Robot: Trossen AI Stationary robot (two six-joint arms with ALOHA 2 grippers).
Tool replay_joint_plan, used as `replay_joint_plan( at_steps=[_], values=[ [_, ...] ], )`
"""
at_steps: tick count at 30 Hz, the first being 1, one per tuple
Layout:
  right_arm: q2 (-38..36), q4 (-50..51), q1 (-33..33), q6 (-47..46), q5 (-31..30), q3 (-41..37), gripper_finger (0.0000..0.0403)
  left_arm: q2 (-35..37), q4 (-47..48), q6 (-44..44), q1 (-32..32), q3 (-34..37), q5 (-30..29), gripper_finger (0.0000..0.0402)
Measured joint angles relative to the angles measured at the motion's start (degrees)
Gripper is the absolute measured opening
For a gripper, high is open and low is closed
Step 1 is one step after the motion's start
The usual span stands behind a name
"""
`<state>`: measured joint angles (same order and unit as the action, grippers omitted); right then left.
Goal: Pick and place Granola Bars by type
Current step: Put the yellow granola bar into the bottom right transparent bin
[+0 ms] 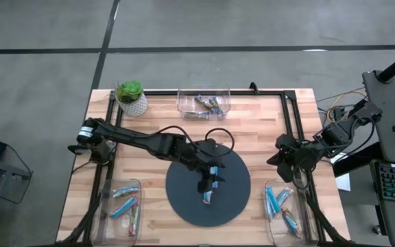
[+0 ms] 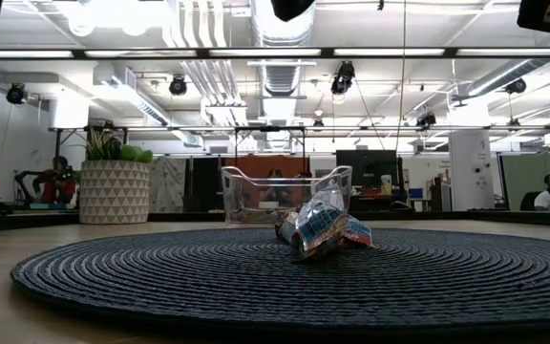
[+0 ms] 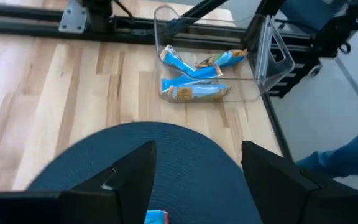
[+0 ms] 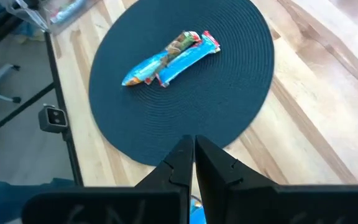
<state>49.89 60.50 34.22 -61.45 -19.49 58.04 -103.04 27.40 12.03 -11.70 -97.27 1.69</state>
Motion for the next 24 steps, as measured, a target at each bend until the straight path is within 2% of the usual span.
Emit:
replay_joint_plan(
  at_steps=[11,19,24],
  values=[
    [0.00,2.85,-0.03,-0.03,-0.02,0.00,0.0011,0.00,1.74,13.41,0.14,0.02,-3.88,0.0218],
    [0.00,4.54,-2.06,-2.82,-0.07,0.00,0.0011,0.00,3.15,31.35,0.46,0.02,-5.07,0.0218],
    [-0.30,5.69,-5.02,0.10,0.48,0.00,0.0011,0.00,3.56,41.47,0.44,0.04,-5.08,0.0218]
  ],
)
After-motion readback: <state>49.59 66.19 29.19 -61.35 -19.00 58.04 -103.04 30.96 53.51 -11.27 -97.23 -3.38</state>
